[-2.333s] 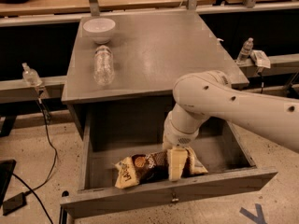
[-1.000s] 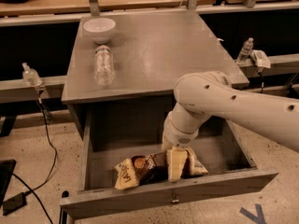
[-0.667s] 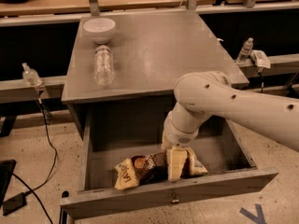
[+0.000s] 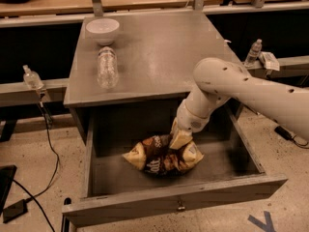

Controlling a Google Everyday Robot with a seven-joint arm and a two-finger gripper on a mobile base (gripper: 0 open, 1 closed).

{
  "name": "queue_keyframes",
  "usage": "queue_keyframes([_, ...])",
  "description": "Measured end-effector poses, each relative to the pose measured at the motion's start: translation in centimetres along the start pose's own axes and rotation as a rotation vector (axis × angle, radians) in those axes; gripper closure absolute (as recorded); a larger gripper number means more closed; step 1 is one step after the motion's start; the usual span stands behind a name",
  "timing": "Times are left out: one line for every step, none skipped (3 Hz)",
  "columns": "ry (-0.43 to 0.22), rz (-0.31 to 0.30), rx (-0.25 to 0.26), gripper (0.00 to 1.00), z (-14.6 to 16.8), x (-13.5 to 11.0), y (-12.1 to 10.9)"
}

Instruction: Pick brown chip bag from top drawer and place on counter

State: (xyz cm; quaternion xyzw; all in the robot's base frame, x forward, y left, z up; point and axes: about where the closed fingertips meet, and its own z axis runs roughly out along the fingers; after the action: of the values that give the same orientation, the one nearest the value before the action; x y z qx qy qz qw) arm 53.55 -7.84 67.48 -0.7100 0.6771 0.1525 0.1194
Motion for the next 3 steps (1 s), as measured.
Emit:
queue_keyframes([-0.028, 0.015, 0.002, 1.0, -0.5, 0.3, -0.8])
queue_keyframes([-0.053, 0.019, 0.041, 1.0, -2.9, 0.3, -0.2])
queue_keyframes([-0.059, 0.006, 0.096, 1.0, -6.8, -0.1, 1.0])
